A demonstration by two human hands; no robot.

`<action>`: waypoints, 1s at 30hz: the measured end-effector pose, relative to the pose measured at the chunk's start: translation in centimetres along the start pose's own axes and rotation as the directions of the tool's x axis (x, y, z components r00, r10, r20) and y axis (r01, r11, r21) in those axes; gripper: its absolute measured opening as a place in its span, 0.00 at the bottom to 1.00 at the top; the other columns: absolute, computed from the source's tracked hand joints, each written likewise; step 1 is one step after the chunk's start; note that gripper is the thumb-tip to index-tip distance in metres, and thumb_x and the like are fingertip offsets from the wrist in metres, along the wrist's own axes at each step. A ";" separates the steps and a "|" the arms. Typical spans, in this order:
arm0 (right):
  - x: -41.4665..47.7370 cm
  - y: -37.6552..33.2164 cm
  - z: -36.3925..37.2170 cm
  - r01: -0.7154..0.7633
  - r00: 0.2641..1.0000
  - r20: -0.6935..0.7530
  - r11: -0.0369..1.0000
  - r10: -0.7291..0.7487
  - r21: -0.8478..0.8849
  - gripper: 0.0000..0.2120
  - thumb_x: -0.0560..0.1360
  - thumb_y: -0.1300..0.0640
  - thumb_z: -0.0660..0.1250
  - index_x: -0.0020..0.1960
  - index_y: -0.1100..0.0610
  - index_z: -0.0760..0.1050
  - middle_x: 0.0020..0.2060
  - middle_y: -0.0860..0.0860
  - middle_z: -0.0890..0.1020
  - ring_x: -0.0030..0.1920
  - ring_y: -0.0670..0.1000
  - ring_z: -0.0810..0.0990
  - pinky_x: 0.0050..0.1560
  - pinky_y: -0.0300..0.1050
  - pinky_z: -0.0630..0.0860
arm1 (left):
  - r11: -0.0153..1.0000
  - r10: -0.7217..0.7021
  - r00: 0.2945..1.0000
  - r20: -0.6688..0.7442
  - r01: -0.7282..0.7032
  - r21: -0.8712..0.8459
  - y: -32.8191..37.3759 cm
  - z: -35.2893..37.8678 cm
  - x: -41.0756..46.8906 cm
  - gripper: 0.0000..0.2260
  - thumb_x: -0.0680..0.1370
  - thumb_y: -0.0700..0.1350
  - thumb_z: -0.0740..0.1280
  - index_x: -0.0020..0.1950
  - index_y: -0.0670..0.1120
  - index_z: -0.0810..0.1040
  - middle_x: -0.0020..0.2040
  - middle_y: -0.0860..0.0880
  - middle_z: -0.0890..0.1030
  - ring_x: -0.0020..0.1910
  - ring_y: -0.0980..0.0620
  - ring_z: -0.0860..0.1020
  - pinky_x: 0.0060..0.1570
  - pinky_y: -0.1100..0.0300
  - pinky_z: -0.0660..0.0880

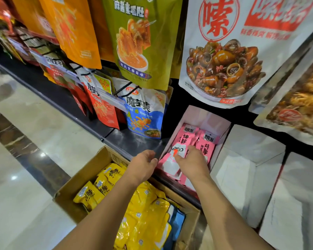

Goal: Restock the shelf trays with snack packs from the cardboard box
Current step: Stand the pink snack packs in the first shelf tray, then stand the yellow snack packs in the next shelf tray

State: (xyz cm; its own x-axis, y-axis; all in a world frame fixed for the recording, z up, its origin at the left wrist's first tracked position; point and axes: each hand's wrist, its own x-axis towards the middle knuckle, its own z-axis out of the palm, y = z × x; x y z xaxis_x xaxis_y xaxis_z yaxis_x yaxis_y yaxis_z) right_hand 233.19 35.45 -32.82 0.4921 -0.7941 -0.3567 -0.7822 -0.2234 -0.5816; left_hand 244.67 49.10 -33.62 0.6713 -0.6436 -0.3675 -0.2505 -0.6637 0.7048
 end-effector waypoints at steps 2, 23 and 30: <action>-1.5 -0.6 -0.6 0.053 0.998 0.021 0.994 -0.051 -0.095 0.29 0.79 0.49 0.67 0.76 0.58 0.65 0.69 0.58 0.71 0.68 0.60 0.72 0.65 0.52 0.72 | 0.994 0.032 0.999 -0.014 -0.030 0.101 0.3 -1.1 -1.9 0.20 0.80 0.47 0.63 0.73 0.47 0.71 0.67 0.50 0.78 0.64 0.49 0.77 0.65 0.58 0.72; -13.1 -3.8 8.7 0.543 0.837 0.360 0.703 -0.412 -0.459 0.29 0.79 0.46 0.63 0.76 0.56 0.62 0.72 0.56 0.69 0.72 0.60 0.66 0.71 0.55 0.66 | 0.902 -0.355 0.920 -0.166 0.384 0.197 -10.6 -3.5 -14.4 0.27 0.80 0.53 0.63 0.74 0.41 0.61 0.71 0.40 0.68 0.68 0.38 0.69 0.65 0.49 0.68; -12.1 -3.0 9.8 0.563 0.825 0.365 0.678 -0.431 -0.473 0.32 0.80 0.44 0.63 0.79 0.55 0.58 0.74 0.54 0.67 0.74 0.58 0.64 0.73 0.54 0.66 | 0.834 -0.526 0.830 -0.183 0.546 0.081 -11.5 -0.6 -11.8 0.45 0.77 0.63 0.63 0.80 0.42 0.42 0.80 0.40 0.45 0.77 0.33 0.50 0.75 0.41 0.55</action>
State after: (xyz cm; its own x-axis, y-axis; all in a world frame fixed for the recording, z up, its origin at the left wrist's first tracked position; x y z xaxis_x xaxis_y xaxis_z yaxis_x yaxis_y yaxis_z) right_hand 233.35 51.26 -33.98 0.8826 -0.3532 -0.3103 -0.4341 -0.8658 -0.2491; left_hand 240.11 64.54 -37.03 0.8171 -0.1152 -0.5648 0.1017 -0.9356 0.3380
